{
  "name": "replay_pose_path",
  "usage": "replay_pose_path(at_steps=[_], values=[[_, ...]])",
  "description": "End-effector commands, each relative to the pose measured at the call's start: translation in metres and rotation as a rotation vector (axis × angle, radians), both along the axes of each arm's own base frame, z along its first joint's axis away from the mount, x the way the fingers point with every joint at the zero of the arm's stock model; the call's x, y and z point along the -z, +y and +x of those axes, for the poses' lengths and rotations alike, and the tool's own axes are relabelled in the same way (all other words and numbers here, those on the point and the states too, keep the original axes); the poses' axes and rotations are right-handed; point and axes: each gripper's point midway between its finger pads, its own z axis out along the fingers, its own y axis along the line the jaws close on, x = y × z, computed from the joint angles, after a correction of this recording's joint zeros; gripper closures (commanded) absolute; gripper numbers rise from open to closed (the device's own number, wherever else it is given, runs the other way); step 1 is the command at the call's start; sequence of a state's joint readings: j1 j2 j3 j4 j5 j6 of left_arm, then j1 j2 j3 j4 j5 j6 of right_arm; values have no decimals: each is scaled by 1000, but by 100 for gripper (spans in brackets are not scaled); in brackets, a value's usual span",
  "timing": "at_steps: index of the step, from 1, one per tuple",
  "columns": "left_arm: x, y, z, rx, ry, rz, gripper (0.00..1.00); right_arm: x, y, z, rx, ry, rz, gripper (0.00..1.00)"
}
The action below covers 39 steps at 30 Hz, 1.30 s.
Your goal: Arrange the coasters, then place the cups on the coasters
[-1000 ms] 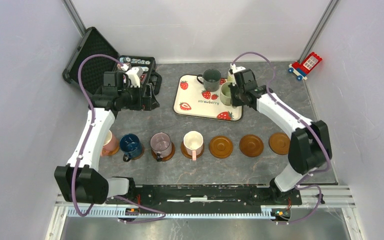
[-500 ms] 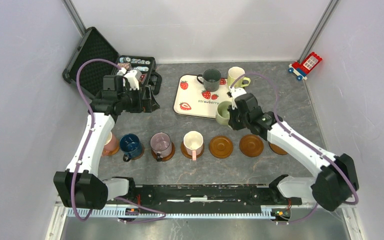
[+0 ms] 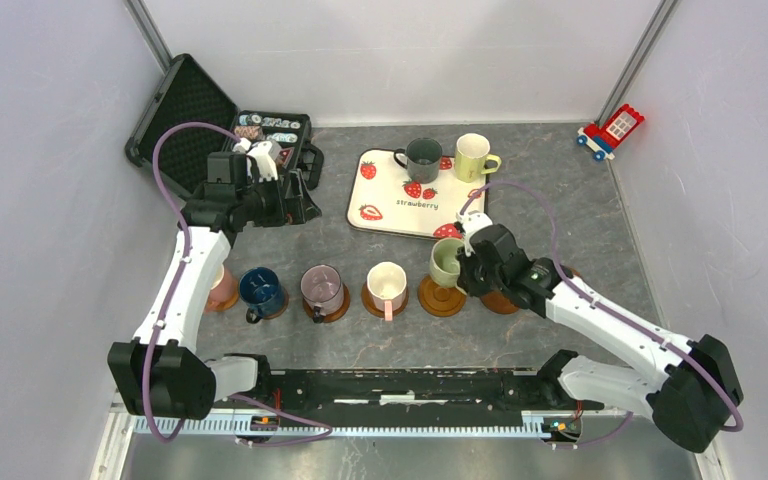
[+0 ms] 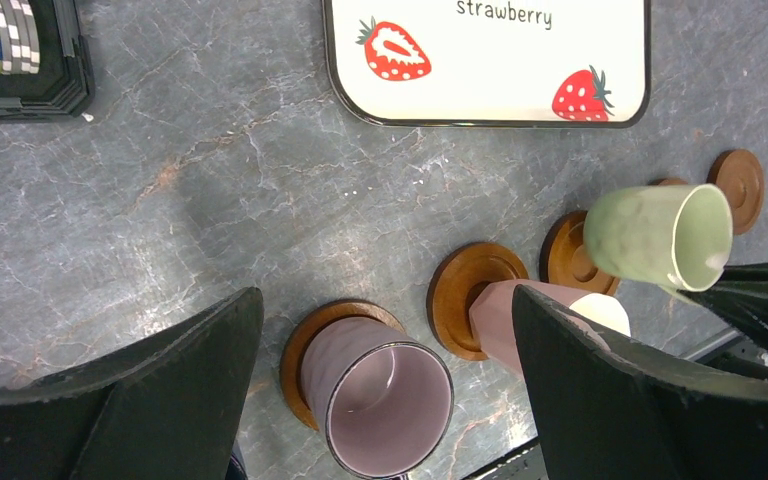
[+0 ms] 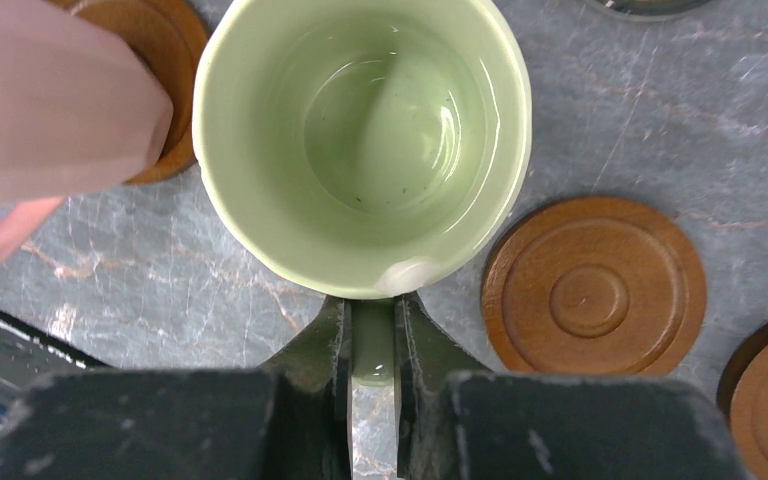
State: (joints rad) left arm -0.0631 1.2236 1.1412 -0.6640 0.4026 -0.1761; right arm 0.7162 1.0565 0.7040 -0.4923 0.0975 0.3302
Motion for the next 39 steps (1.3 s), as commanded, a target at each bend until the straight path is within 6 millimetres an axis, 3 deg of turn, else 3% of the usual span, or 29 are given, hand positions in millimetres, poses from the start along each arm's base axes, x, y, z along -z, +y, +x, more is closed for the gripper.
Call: replay_pose_path(at_steps=[1, 9, 23, 24, 26, 28, 32, 35, 39], values=[[-13, -7, 1, -17, -37, -69, 0, -26, 17, 4, -16, -80, 115, 100], [-7, -9, -3, -38, -23, -105, 0, -14, 22, -7, -60, -55, 108, 100], [-5, -9, -2, -48, -13, -108, 0, 7, 8, -22, -48, 7, 43, 100], [-4, -9, -3, -48, -10, -109, 0, 8, 9, -22, -52, 9, 45, 94], [-2, -9, -3, -51, -6, -108, 0, 8, 12, -23, -64, 14, 55, 70], [-2, -9, -3, -52, -3, -109, 0, 6, 13, -24, -79, 12, 50, 55], [-2, -9, -4, -44, -2, -103, 0, -3, 11, -26, -121, -4, 34, 32], [-1, -9, -6, -36, 1, -100, 0, -18, 11, -23, -194, -47, -7, 22], [-2, -9, -8, -25, -3, -88, 0, -51, 5, -15, -319, -162, -74, 21]])
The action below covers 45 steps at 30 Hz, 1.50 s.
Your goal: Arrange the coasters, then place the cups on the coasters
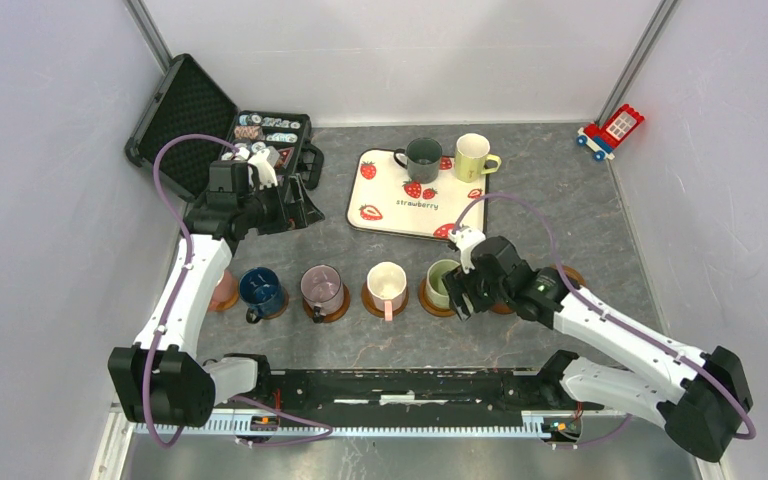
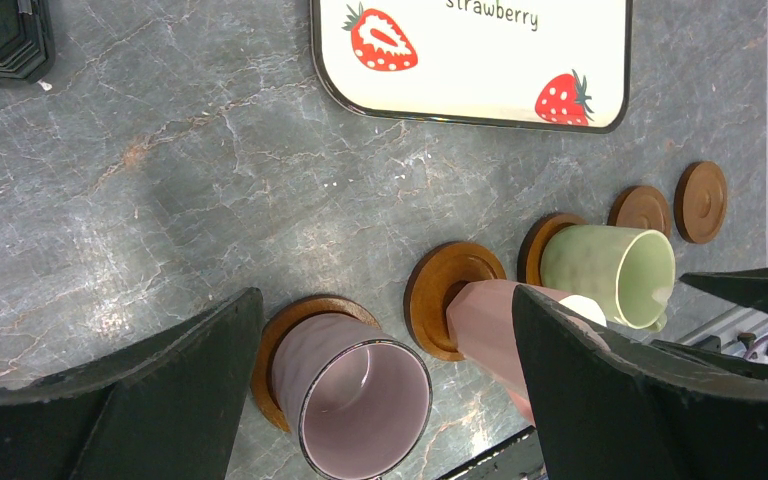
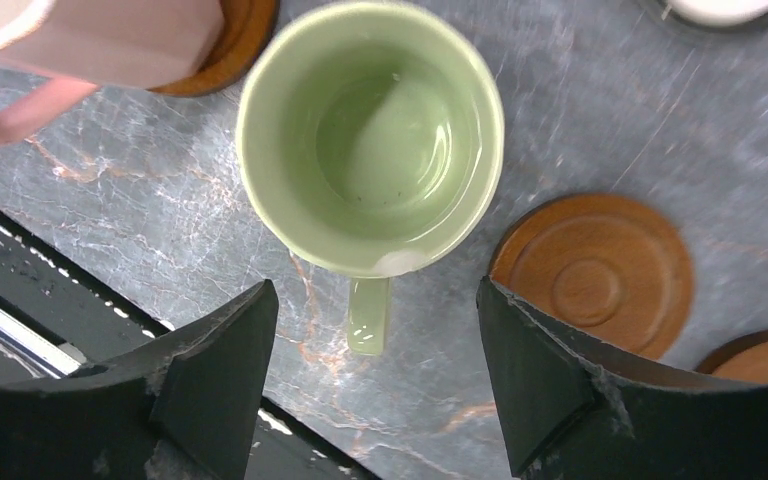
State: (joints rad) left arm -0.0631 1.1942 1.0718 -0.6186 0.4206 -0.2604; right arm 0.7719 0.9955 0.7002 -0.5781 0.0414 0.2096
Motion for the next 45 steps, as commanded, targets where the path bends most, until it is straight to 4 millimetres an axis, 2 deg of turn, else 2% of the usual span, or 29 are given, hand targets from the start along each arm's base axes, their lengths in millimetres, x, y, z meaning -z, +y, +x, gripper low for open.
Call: replay_pose_path(at_steps=[1, 3, 5, 10, 16, 22, 31, 36, 39, 41, 45], values=[[-12, -2, -1, 12, -41, -15, 0, -57, -1, 16, -161, -203, -22, 22], [-13, -1, 0, 12, -48, -9, 0, -65, -11, 22, -148, -252, -66, 25], [-13, -1, 0, 14, -48, -6, 0, -63, -24, 28, -106, -257, -136, 31], [-14, -2, 2, 18, -54, -7, 0, -27, -42, 23, -93, -175, -256, 38], [-20, -1, 4, 19, -69, -5, 0, -14, -35, 18, -108, -134, -232, 37], [-16, -2, 5, 15, -60, -14, 0, -2, -21, 8, -160, -62, -182, 31], [-15, -3, 7, 20, -61, -12, 0, 2, -7, -5, -195, 8, -105, 25], [-14, -3, 8, 23, -55, -12, 0, -6, 5, -7, -228, 9, -47, 16], [-13, -4, 7, 33, -48, -9, 0, -22, 8, -2, -270, -30, -54, 9], [-12, -3, 7, 45, -49, 6, 0, -42, 10, 3, -308, -75, -36, 5], [-12, -7, 5, 125, -54, 24, 0, -91, 15, 30, -352, -214, 48, 2]])
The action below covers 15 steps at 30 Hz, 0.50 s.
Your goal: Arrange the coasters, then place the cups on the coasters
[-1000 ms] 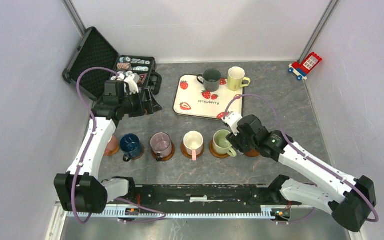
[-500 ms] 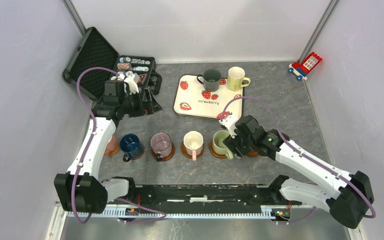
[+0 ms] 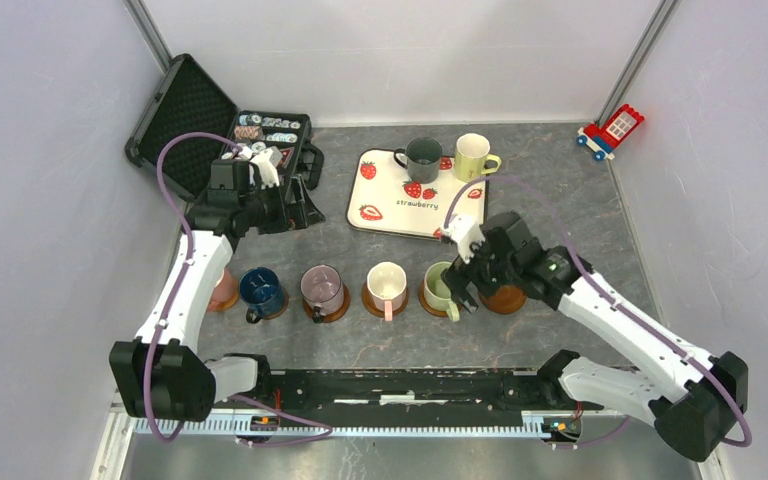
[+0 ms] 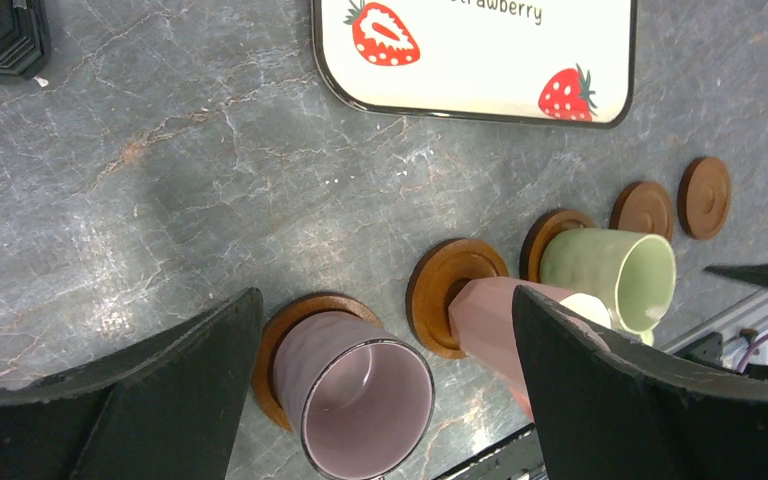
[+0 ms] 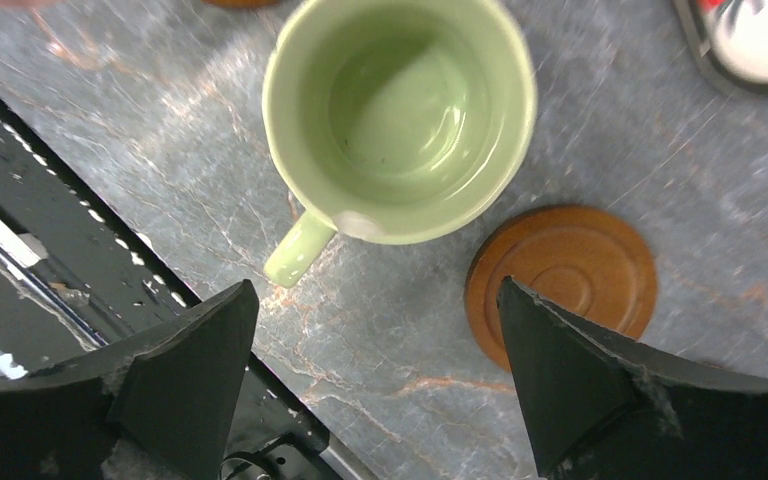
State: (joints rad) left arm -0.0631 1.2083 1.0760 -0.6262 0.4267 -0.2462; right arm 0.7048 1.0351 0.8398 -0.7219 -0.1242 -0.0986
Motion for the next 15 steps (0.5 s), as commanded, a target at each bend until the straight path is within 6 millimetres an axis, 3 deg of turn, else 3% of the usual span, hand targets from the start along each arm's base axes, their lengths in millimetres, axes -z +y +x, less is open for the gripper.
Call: replay_pose_path(at_steps=[1, 10, 15], values=[[-16, -10, 3, 155, -66, 18, 0, -71, 15, 39, -86, -184, 150, 2], [-28, -25, 23, 350, -75, 8, 0, -112, -33, 201, -40, -355, 83, 2], [-21, -21, 42, 329, -56, 37, 0, -96, -81, 290, -55, -345, -37, 2]])
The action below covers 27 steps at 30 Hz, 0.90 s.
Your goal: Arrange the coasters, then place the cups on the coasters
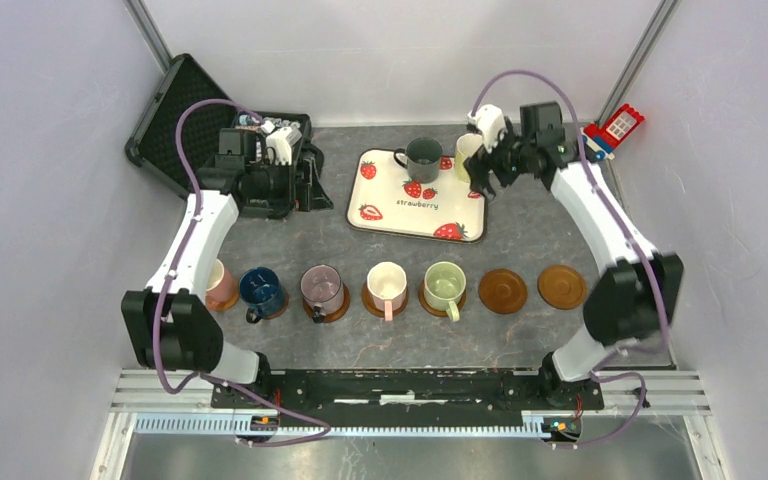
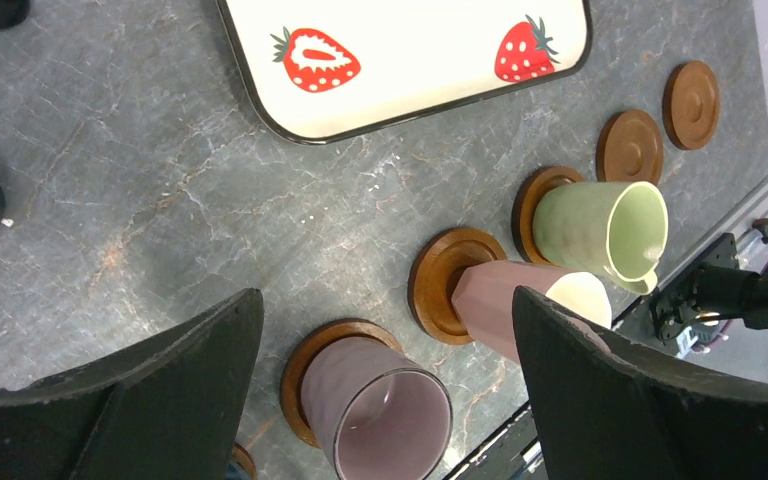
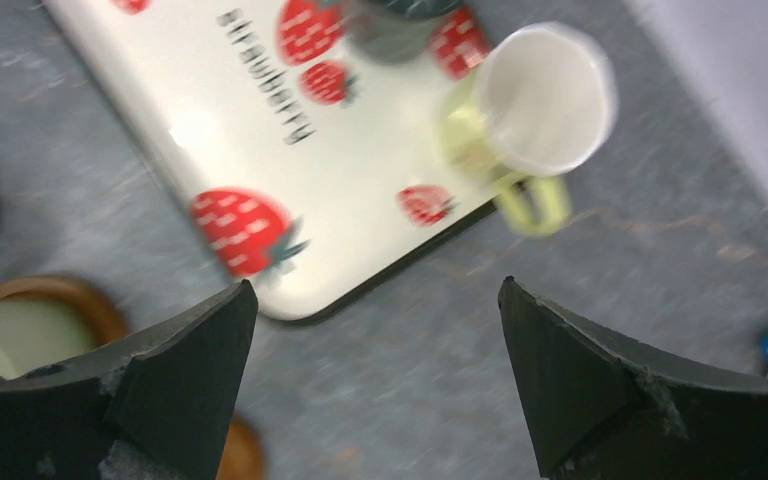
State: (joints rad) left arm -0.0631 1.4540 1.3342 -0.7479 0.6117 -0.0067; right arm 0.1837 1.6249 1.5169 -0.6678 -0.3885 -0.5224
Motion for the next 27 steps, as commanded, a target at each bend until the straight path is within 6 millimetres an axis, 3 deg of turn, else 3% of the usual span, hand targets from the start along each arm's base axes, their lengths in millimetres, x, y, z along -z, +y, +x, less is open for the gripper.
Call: replay_pose_path(at_steps=[1, 3, 6, 12, 20, 23, 27], values=[[-6, 1, 14, 48, -44, 31, 0, -12, -33, 72, -86, -99, -85, 2], [-3, 2, 18, 46, -35, 38, 0, -8, -43, 95, -104, -114, -117, 3], [0, 3, 25, 37, -27, 46, 0, 11, -46, 110, -165, -118, -172, 3], [11, 8, 33, 14, 5, 75, 0, 57, -51, 120, -205, -98, -232, 3], [17, 14, 41, -12, 30, 111, 0, 96, -49, 142, -189, -57, -216, 8], [17, 17, 47, -26, 24, 129, 0, 107, -48, 143, -190, -43, -211, 9], [16, 17, 52, -32, 21, 128, 0, 108, -44, 144, -188, -46, -185, 21]])
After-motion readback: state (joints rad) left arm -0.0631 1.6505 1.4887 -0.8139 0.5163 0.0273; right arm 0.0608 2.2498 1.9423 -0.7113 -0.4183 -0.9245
